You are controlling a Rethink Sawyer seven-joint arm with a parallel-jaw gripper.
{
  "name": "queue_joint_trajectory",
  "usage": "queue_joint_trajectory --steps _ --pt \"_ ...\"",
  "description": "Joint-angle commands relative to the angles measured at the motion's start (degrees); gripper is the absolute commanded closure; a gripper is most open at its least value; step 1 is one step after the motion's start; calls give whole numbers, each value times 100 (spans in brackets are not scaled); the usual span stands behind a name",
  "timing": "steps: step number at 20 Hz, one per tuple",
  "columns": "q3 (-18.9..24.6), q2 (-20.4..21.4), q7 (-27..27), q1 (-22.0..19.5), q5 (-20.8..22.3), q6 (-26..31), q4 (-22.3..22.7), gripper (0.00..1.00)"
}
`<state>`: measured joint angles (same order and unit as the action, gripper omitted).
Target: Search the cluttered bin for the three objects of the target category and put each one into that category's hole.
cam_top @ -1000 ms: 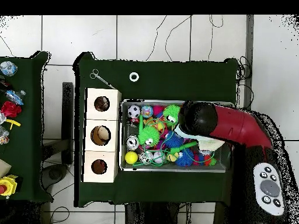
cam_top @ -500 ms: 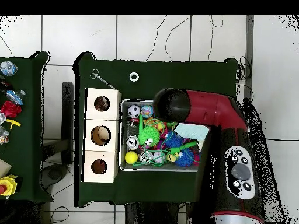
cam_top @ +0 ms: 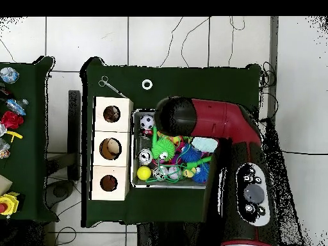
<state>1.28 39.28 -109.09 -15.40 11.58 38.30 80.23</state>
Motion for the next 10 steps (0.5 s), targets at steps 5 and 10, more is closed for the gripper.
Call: queue_joint_trajectory --steps 5,10 --pt "816 212 708 -329 105 178 2011 0" --pt "1236 -1 842 -641 148 -221 2245 0"
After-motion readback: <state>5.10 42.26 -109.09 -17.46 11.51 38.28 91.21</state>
